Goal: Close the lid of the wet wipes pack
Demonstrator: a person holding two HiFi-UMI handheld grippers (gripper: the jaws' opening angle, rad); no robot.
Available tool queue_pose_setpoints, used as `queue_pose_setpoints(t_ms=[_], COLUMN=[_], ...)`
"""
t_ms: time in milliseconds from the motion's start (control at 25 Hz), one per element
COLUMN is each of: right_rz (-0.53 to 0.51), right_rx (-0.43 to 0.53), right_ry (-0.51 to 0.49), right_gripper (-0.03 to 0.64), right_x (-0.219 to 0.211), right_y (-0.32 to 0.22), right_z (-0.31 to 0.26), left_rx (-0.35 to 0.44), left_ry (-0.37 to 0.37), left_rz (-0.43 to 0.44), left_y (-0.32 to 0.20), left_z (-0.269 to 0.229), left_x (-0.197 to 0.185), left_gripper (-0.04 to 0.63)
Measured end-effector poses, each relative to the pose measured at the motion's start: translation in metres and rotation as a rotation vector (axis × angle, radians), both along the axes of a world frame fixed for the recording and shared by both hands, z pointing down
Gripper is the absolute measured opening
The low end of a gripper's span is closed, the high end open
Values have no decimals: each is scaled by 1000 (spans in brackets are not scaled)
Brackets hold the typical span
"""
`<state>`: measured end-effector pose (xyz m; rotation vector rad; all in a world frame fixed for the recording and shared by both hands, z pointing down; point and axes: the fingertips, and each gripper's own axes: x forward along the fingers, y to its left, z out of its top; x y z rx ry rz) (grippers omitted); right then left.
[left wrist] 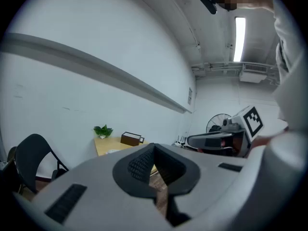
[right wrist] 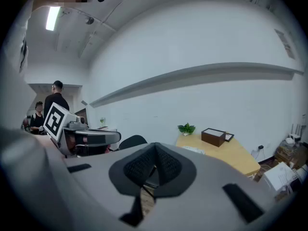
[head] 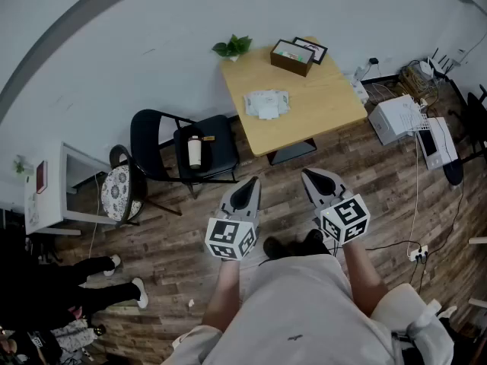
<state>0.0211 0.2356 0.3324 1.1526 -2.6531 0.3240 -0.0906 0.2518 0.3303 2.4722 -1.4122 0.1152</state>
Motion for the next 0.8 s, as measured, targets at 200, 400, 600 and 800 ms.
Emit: queue_pose_setpoints(t_ms=[200, 400, 600, 800], right_rz=[-2, -8, 6, 2], right_rx=[15, 15, 1, -6], right_ry=[-2, -7, -47, -45], right_gripper=[-3, -3, -2, -2], right_x=[-7, -13, -14, -10], right_y=[4, 15, 22, 26], right_z=[-4, -5, -5, 0], left_rx=[4, 11, 10, -1], left_ry=[-2, -11, -19, -32], left_rz=[1, 11, 17, 9], left_y=[3, 11, 18, 23], left_z=[-1, -2, -2, 2], left_x=[-5, -3, 0, 1], left_gripper=[5, 6, 6, 6])
